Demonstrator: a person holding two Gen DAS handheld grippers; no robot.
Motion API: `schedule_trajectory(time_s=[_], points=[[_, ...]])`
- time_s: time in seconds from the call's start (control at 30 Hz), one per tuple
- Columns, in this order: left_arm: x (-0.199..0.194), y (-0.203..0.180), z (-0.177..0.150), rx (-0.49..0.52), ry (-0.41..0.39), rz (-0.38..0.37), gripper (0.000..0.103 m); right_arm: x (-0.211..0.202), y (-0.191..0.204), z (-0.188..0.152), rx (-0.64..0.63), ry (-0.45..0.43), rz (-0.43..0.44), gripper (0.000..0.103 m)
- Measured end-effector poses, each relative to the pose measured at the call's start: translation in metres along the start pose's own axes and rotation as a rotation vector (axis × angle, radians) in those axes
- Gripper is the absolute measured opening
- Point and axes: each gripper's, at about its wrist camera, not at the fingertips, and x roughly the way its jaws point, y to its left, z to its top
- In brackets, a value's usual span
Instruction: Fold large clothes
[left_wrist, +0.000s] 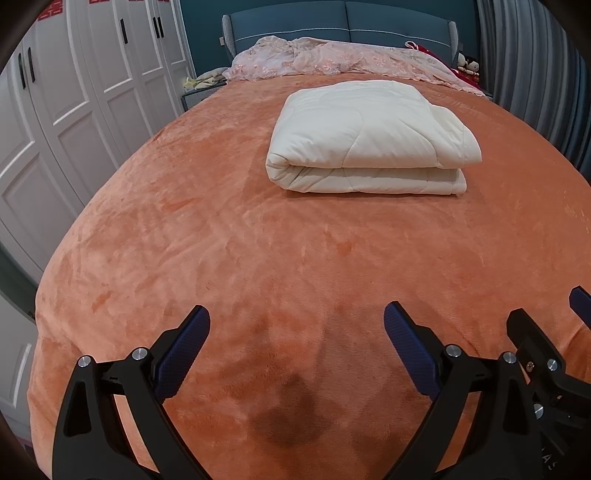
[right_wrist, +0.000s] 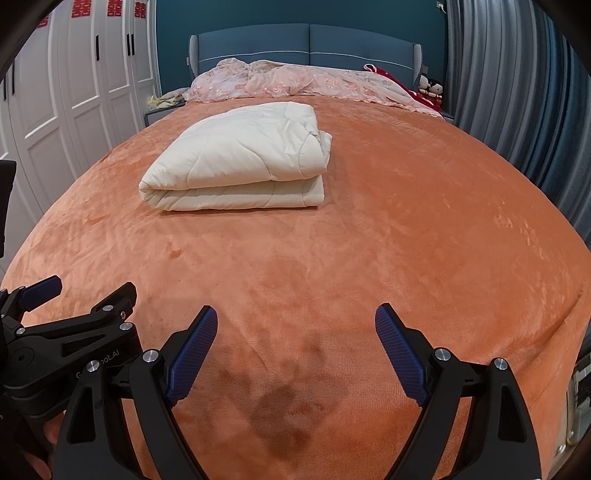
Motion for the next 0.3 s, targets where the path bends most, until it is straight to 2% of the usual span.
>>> schedule_trajectory(time_s=[0.3], points=[[-0.0009, -0.0009, 0.0003, 0.003, -0.006, 0.0, 0.091, -0.0024, 0.0058, 0.0, 0.007, -0.007, 0.001, 0.085]])
